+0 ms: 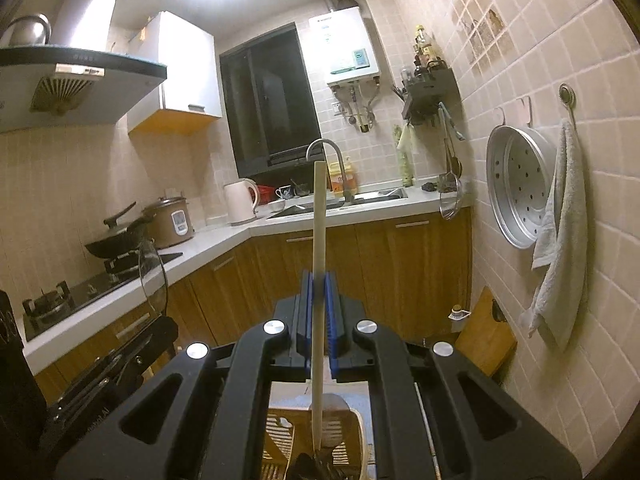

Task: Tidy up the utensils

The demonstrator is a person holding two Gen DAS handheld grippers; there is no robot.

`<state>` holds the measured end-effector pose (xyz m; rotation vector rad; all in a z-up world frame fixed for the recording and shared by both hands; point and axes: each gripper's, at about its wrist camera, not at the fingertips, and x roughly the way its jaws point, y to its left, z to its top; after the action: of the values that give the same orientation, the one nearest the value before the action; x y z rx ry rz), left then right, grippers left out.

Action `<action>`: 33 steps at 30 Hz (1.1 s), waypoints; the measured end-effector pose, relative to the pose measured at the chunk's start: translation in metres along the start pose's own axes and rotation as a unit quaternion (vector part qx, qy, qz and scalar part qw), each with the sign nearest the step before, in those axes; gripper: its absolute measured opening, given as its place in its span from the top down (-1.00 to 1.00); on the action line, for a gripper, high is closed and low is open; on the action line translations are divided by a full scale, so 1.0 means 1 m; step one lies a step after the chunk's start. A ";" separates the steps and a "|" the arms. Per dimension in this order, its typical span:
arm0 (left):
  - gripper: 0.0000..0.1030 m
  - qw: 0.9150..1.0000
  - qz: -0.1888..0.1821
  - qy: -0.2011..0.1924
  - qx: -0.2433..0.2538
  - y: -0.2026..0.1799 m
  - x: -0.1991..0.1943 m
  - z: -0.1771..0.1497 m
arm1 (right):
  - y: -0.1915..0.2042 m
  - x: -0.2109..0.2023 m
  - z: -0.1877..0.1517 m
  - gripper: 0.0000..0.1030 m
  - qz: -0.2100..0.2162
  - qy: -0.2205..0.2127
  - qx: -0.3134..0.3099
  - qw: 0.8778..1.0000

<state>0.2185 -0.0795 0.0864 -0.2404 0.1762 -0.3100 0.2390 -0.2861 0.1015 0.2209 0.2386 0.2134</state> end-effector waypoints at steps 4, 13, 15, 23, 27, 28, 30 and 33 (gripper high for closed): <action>0.81 1.000 0.008 0.002 0.001 0.005 0.001 -0.005 | 0.000 0.003 -0.008 0.91 -0.004 0.001 -0.006 1.000; 0.79 1.000 0.016 0.000 0.008 0.012 -0.004 -0.016 | -0.007 0.006 -0.019 0.91 0.014 0.012 0.004 1.000; 0.73 1.000 0.020 0.001 0.007 0.014 -0.006 -0.015 | -0.010 0.003 -0.019 0.91 0.013 0.011 0.012 1.000; 0.27 1.000 0.006 0.011 0.001 0.020 -0.029 -0.007 | -0.007 -0.022 -0.021 0.88 0.041 0.042 0.008 0.998; 0.11 1.000 -0.003 0.018 -0.012 0.027 -0.053 -0.001 | -0.009 -0.048 -0.026 0.87 0.050 0.051 0.019 0.997; 0.06 1.000 -0.006 0.020 -0.016 0.029 -0.061 0.000 | -0.009 -0.053 -0.028 0.86 0.051 0.053 0.020 0.997; -0.07 1.000 -0.006 0.022 -0.018 0.031 -0.074 -0.001 | -0.008 -0.070 -0.034 0.63 0.048 0.060 0.017 0.997; -0.21 0.999 -0.002 0.032 -0.013 0.032 -0.093 -0.007 | -0.005 -0.091 -0.046 0.03 0.040 0.064 0.012 0.997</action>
<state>0.1389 -0.0215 0.0840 -0.2566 0.2434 -0.3188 0.1418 -0.3028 0.0757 0.2416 0.3608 0.3055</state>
